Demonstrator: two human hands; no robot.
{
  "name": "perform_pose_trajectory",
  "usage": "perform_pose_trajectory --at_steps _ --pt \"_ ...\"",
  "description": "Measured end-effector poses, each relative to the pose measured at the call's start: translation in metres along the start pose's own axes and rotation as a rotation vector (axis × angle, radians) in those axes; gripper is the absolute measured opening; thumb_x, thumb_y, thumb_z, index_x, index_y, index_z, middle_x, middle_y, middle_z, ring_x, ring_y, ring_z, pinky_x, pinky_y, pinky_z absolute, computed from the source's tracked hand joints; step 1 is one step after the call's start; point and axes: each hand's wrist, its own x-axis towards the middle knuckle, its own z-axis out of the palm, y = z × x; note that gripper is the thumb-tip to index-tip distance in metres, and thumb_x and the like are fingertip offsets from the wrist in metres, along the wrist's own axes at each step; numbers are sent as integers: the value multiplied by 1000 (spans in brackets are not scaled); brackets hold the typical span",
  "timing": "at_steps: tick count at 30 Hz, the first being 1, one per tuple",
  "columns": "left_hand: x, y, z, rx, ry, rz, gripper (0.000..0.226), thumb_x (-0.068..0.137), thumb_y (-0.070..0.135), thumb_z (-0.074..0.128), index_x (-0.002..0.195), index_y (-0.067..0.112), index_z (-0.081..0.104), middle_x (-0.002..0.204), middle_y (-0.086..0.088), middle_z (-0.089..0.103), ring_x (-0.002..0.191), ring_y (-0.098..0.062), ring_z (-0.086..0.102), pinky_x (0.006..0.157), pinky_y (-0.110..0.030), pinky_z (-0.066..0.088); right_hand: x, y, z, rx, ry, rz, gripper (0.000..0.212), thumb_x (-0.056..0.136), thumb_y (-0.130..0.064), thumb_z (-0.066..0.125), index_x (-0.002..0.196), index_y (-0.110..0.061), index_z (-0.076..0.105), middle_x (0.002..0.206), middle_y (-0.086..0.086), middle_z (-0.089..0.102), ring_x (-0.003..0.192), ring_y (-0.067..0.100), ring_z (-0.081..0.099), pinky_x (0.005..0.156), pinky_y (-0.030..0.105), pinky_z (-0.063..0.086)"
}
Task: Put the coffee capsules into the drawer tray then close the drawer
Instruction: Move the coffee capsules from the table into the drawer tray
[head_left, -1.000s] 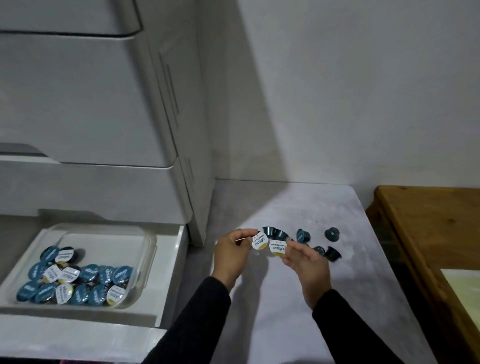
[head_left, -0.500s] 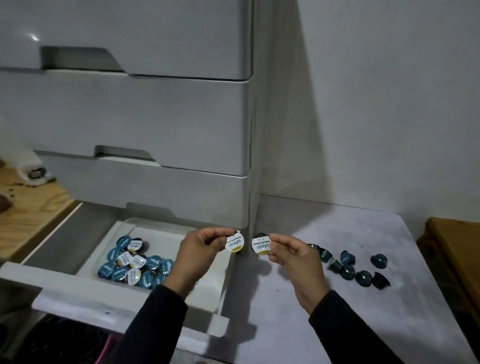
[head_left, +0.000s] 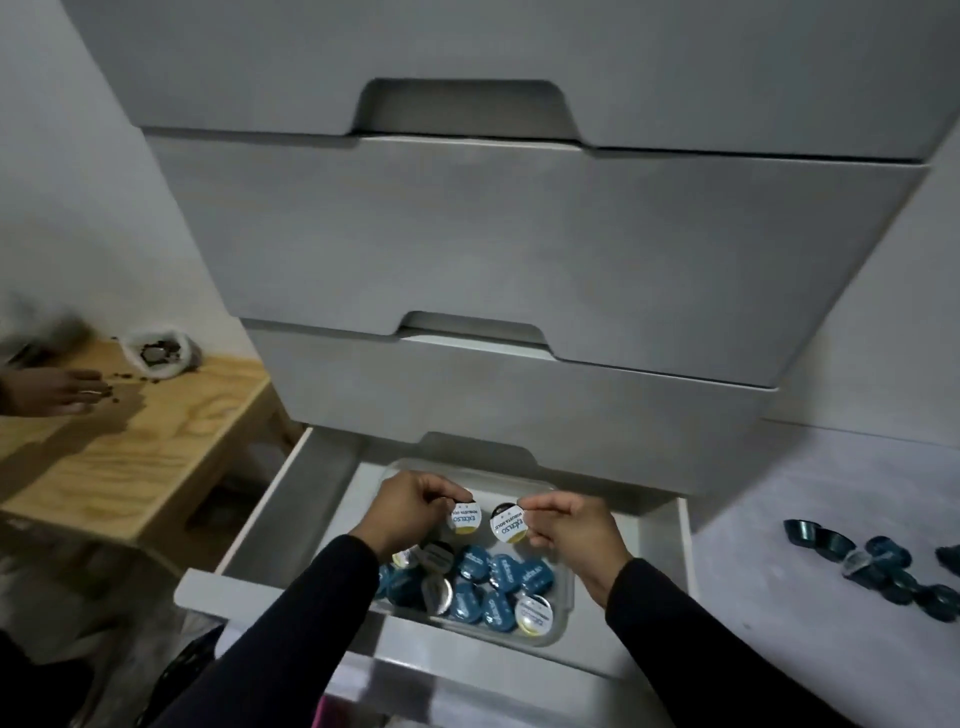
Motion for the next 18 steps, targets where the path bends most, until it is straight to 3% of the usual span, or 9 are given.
perform_pose_trajectory --at_steps 3,5,8,13,18 --pt "23 -10 -11 31 -102 6 24 88 2 55 85 16 75 85 2 72 79 -16 66 65 -15 51 22 9 18 -97 86 70 17 80 -6 67 70 -19 73 77 5 73 58 13 63 72 32 53" --pt "36 -14 -15 72 -153 8 22 88 6 56 87 18 75 94 5 71 86 -12 66 66 -12 50 30 12 25 -104 126 101 19 80 -3 67 69 -19 71 73 4 71 56 14 62 70 33 52" --pt "51 -19 -17 124 -210 -24 23 89 10 56 83 23 74 96 9 71 84 -2 61 66 -8 43 37 13 35 -129 172 132 20 81 -1 65 71 -18 70 71 6 70 53 12 62 63 27 52" --pt "66 -26 -14 185 -295 -53 33 88 -1 50 76 21 71 88 2 70 72 -3 60 45 -2 41 47 20 44 -182 224 167 22 77 -2 63 63 -18 71 57 6 67 54 16 59 67 30 55" --pt "76 -32 -16 272 -382 -20 29 86 -1 54 77 22 71 85 11 68 79 1 61 53 -3 43 49 22 46 -222 181 179 22 77 1 60 65 -15 69 52 7 62 49 16 55 59 28 51"
